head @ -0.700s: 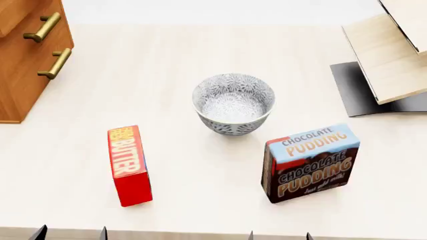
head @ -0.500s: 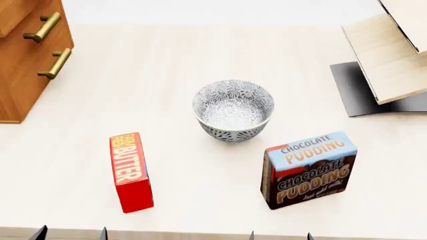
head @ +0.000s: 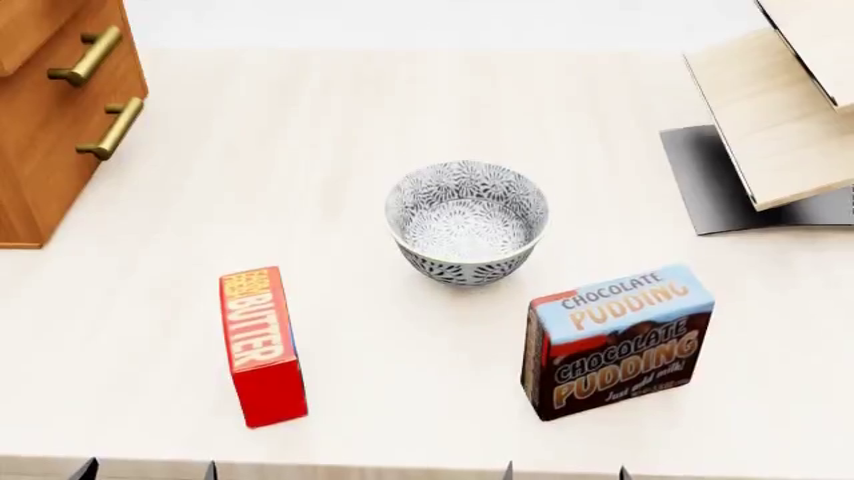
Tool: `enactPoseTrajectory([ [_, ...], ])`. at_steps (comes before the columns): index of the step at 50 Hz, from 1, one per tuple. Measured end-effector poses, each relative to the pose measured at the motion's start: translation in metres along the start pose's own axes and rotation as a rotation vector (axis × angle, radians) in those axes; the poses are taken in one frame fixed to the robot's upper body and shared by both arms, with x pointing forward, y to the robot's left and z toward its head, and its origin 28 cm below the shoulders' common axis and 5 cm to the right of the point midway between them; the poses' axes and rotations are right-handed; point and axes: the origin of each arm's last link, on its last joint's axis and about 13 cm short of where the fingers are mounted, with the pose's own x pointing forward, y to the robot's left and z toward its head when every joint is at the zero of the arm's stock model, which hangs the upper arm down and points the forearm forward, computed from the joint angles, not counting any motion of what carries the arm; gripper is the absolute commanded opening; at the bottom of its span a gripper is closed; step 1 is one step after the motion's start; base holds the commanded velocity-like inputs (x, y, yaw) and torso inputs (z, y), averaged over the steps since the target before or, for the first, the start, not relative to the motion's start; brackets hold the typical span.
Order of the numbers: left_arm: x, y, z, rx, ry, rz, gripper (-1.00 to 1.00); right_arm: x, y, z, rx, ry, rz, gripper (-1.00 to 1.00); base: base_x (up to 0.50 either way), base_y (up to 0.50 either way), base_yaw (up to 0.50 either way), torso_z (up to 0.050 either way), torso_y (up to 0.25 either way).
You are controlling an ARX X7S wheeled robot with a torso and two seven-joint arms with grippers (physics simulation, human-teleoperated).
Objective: Close the top drawer of the cabinet and put the bowl on top of it.
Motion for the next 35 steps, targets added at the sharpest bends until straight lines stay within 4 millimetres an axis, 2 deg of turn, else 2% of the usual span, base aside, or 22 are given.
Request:
enactPoseTrajectory([
  [35, 0.0005, 0.0007, 0.0002, 0.001, 0.023, -0.009, 1.0, 0.0009, -0.0005, -0.0004, -0.001, 0.004, -0.012, 1.0, 0.0, 0.0, 0.0, 0.05, 0.0],
])
